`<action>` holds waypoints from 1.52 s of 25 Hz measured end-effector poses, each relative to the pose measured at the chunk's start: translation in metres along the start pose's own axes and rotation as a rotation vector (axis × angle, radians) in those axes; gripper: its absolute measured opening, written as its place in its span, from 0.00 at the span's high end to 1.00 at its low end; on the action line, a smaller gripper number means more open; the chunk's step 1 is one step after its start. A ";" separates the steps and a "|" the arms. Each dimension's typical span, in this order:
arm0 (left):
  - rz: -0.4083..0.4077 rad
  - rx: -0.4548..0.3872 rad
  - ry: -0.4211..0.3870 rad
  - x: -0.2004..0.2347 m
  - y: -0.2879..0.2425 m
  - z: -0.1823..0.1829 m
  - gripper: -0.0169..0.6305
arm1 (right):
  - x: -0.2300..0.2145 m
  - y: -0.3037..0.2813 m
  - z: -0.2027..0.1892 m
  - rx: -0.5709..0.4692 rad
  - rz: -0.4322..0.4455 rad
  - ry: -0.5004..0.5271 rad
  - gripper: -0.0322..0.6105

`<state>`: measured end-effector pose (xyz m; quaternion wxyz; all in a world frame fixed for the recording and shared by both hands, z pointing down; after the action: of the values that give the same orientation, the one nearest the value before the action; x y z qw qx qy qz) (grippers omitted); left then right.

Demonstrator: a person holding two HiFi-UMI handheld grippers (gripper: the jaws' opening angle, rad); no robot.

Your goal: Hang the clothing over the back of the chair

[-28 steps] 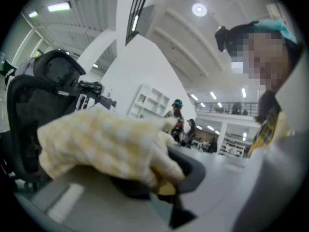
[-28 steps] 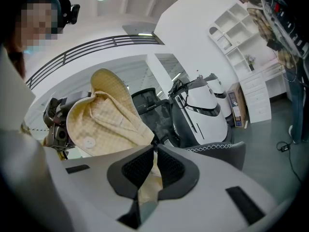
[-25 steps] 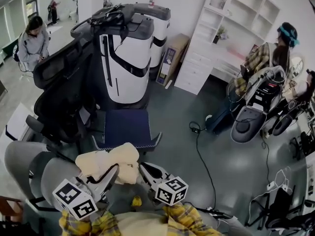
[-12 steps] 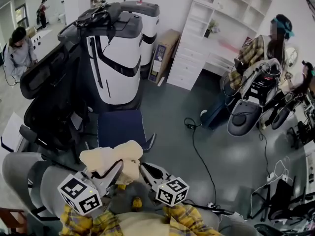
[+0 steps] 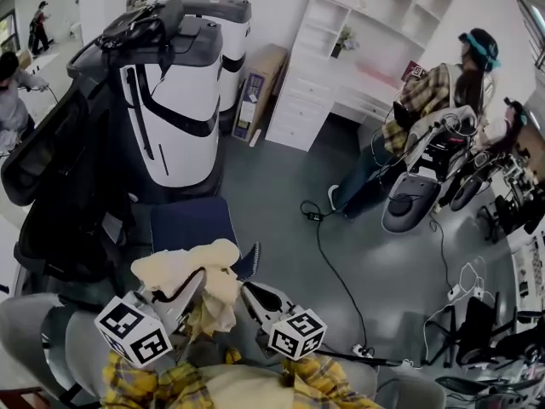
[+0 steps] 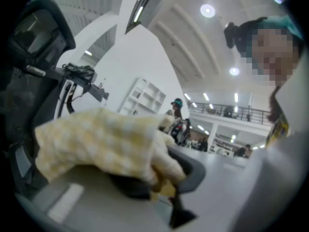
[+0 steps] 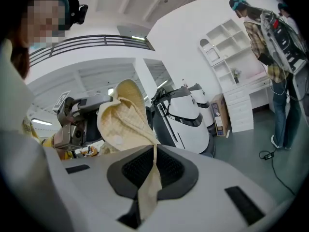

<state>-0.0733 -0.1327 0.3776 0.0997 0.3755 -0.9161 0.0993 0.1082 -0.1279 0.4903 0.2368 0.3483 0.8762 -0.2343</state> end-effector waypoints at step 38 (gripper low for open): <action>0.011 0.278 0.218 0.148 -0.074 -0.088 0.87 | -0.015 -0.064 0.010 0.031 -0.130 -0.009 0.93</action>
<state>-0.1148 -0.2609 0.5083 0.1450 0.3676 -0.8794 0.2656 0.0742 -0.1832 0.5067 0.2195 0.2934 0.8921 -0.2643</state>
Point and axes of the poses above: the fingertips, and each gripper's own axes: y backward along the fingers, x to its left, z out of its top, the point moved 6 cm from there along y, backward along the fingers, and after that the axes turned 11 degrees about -y, right-handed, at the moved point
